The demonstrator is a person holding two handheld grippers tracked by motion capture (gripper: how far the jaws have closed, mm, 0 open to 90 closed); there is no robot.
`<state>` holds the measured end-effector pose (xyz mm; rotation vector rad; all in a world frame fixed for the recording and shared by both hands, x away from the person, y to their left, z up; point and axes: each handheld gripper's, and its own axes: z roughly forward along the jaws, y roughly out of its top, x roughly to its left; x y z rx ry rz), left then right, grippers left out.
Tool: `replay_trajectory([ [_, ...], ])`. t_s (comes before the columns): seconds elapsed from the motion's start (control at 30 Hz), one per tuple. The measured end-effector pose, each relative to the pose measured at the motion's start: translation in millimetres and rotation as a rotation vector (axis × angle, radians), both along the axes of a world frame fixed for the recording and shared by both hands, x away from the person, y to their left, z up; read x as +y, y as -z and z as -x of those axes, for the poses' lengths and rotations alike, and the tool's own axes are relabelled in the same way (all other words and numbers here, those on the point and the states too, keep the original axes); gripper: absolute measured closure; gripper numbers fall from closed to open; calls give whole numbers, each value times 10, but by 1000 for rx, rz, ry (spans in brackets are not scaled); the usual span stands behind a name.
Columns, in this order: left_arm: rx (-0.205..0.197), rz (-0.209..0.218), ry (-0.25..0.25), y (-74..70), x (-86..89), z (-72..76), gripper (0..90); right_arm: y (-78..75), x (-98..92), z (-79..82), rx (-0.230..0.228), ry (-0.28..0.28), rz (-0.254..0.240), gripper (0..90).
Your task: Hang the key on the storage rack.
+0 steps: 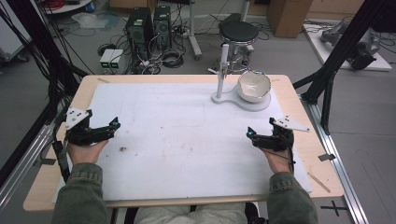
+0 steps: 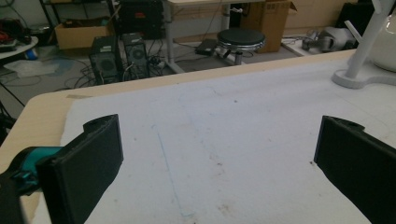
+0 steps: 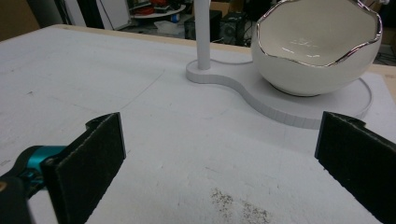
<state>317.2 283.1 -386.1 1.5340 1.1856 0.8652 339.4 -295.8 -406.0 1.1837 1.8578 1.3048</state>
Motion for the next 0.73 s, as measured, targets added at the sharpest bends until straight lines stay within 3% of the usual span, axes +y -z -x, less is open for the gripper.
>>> replay_trajectory([
  [0.53,-6,6,-64,213,223,176,17,11,13,55,11,-3,9,6],
  [0.73,22,44,-96,296,286,187,17,13,11,51,13,1,6,7],
])
